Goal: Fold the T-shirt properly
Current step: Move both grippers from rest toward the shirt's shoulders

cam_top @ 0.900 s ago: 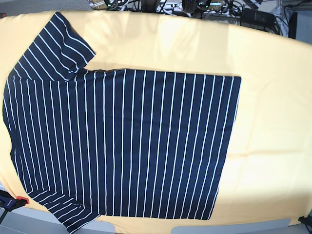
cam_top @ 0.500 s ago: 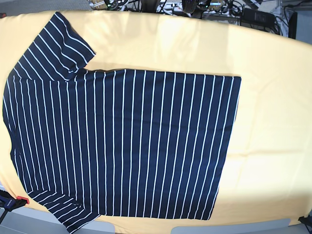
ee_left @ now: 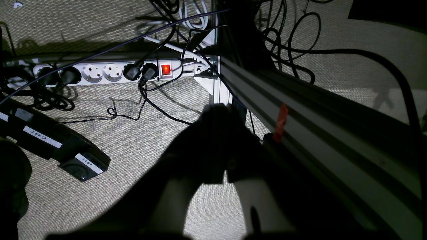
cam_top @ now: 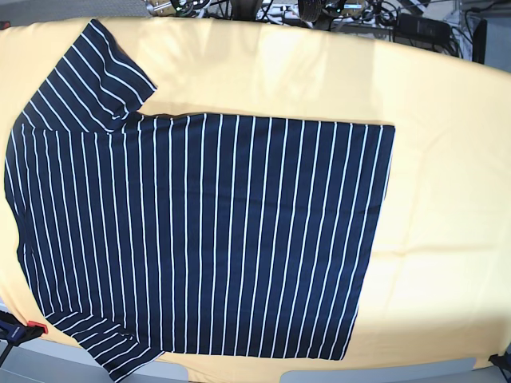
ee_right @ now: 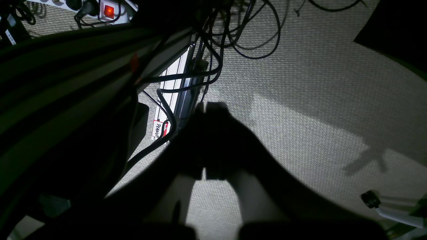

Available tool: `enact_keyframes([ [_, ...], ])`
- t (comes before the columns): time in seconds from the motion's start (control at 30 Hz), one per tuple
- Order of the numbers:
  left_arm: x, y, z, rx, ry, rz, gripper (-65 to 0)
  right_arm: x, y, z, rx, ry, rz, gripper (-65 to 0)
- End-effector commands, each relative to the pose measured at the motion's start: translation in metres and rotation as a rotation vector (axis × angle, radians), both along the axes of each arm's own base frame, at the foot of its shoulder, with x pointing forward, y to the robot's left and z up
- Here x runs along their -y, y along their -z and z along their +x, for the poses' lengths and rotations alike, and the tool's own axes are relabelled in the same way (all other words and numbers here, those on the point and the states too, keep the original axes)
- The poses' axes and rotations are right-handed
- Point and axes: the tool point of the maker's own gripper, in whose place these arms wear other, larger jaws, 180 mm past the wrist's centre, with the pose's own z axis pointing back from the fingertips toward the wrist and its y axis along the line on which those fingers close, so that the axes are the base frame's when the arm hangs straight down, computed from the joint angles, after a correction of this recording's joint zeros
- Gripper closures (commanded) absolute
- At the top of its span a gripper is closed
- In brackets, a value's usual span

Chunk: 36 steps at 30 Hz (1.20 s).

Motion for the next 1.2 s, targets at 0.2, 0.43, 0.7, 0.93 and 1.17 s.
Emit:
enact_keyframes([
  [0.2,0.000,-0.001,-0.001,0.005,0.001,-0.009,0.0,0.001,0.000,-0.006,-0.012,0.001,0.000,0.0],
  [0.43,-0.025,-0.005,-0.044,-0.071,0.031,-0.037,0.0,0.008,-0.006,-0.082,-0.177,-0.059,0.092,0.0],
  [0.7,-0.085,-0.040,-0.097,-0.180,-0.103,-0.063,0.0,0.037,-0.052,-0.169,-0.282,-0.162,0.178,0.0],
  [0.93,-0.105,-0.106,-0.121,-0.145,0.058,-0.085,0.0,0.046,-0.131,-0.180,-0.196,-0.288,0.146,0.0],
  [1.17,-0.103,-0.186,-0.087,0.030,0.317,-0.066,0.0,0.059,-0.209,-0.158,-0.089,-0.419,0.034,0.0],
])
